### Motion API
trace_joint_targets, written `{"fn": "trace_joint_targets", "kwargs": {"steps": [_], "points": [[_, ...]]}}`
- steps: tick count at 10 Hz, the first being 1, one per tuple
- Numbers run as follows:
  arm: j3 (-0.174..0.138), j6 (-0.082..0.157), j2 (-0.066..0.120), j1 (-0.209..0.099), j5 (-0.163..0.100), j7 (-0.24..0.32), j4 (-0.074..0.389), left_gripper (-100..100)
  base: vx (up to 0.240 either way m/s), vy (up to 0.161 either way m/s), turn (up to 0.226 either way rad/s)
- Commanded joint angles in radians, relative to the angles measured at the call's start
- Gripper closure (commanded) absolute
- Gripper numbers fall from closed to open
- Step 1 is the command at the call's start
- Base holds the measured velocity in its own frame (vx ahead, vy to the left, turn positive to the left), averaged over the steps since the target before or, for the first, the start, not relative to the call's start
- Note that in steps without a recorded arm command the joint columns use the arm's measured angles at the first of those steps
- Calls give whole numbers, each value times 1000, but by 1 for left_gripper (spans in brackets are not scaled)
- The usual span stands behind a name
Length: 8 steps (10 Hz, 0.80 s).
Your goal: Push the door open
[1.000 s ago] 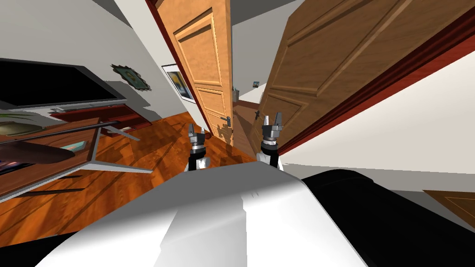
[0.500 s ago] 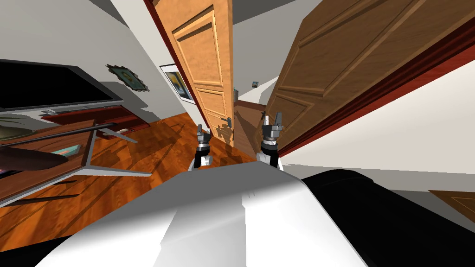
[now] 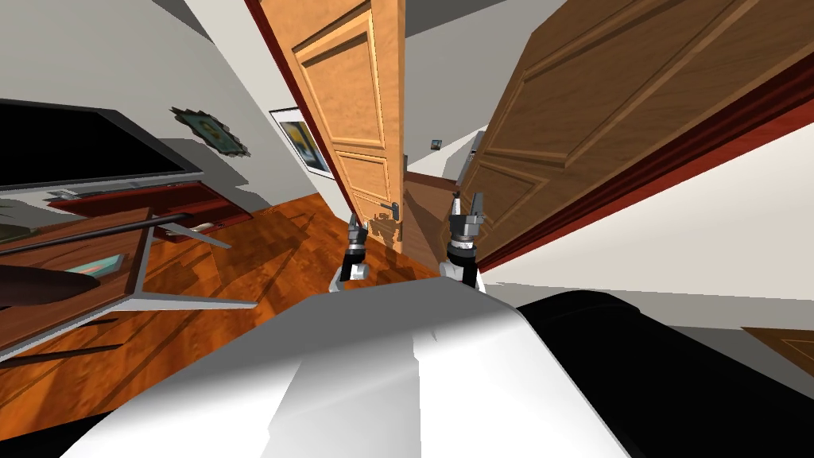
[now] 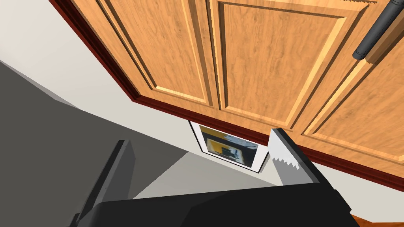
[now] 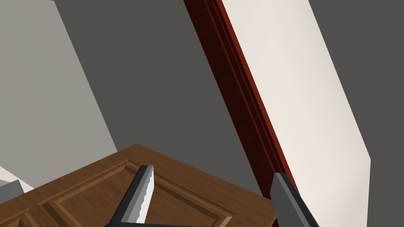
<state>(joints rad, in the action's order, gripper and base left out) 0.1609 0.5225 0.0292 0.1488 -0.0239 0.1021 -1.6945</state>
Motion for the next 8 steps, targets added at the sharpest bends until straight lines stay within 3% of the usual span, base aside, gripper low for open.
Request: {"fn": "trace_joint_targets", "kwargs": {"steps": [1,2,3,5,6,7,8], "points": [[3,5,3,-15,2,5,39,-100,42,42,-20],[12,2,5,-44,8,12,77,-100,33,48,-31],[12,2,5,-44,8,12,84,-100,31,41,-23],[29,-6,8,-102,20,25,152,-100,54,64,-46],[29,-6,8,-102,20,25,176,-100,66,77,-23],[37,-9,9,-132,25,32,216,-100,63,65,-34],[37,-9,9,-132,25,32,222,-100,49,55,-20]]}}
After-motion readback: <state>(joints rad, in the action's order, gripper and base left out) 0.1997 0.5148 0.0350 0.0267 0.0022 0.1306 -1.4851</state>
